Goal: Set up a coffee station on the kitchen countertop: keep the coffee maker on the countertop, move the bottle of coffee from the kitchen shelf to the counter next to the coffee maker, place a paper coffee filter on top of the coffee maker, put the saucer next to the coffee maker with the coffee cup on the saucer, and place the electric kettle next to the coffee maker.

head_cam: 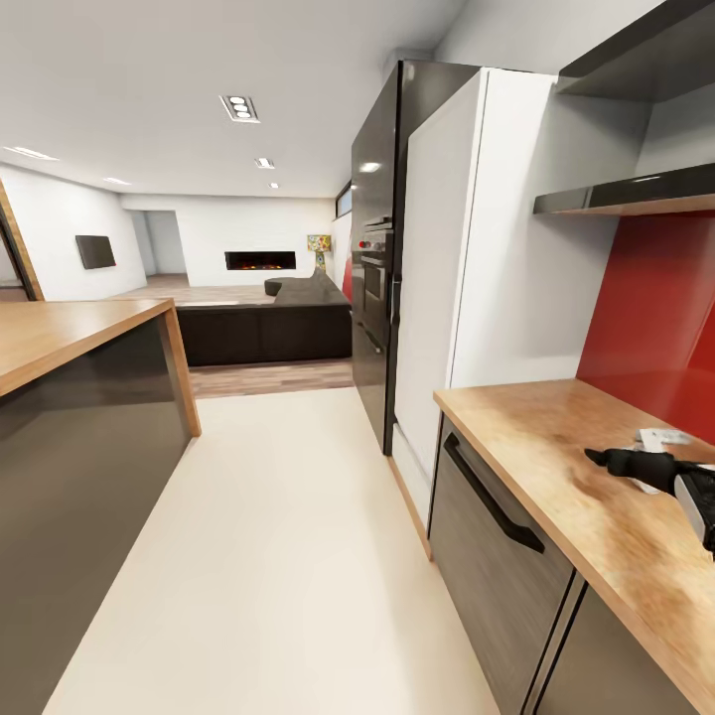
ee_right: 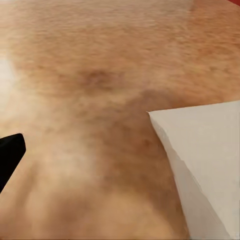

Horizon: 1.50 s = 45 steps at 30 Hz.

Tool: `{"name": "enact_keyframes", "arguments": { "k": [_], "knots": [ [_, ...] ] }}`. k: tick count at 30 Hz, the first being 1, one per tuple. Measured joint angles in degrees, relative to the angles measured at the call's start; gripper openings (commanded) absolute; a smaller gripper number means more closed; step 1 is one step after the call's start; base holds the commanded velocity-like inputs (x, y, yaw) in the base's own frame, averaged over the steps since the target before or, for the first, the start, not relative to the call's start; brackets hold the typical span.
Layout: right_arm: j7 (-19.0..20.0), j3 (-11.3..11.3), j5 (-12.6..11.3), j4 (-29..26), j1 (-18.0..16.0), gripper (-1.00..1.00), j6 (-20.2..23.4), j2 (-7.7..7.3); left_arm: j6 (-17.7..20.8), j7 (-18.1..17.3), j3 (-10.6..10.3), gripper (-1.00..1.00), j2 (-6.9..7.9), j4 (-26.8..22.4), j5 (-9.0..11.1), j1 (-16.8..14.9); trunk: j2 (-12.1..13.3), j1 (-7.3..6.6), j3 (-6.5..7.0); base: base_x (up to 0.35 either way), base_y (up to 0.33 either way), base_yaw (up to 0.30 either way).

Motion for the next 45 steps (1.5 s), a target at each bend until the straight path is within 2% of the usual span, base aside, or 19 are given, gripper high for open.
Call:
{"name": "enact_keyframes", "arguments": {
  "k": [1, 2, 27, 34, 45],
  "knots": [
    [0.3, 0.0, 0.0, 0.0, 0.0, 1.00, 0.0, 1.84, 0.0, 0.0, 0.0, 1.00, -0.05, 0.0, 0.0, 0.0, 0.0, 0.00, 0.00, 0.000, 0.000, 0.000],
    [0.5, 0.0, 0.0, 0.0, 0.0, 1.00, 0.0, 2.01, 0.0, 0.0, 0.0, 1.00, -0.06, 0.0, 0.0, 0.0, 0.0, 0.00, 0.00, 0.000, 0.000, 0.000],
    [1.3, 0.0, 0.1, 0.1, 0.0, 1.00, 0.0, 2.28, 0.0, 0.0, 0.1, 1.00, -0.12, 0.0, 0.0, 0.0, 0.0, 0.00, 0.00, 0.000, 0.000, 0.000],
    [0.9, 0.1, 0.2, 0.0, 0.0, 1.00, -0.2, 4.30, -0.1, -0.1, 0.0, 1.00, -0.12, 0.0, 0.0, 0.0, 0.0, 0.00, 0.00, 0.000, 0.000, 0.000],
    [0.1, 0.1, 0.4, -0.3, 0.0, 1.00, -0.1, 5.13, -0.2, -0.3, 0.0, 1.00, -0.21, 0.0, -0.1, 0.0, 0.0, 0.00, 0.00, 0.000, 0.000, 0.000]
  ]
}}
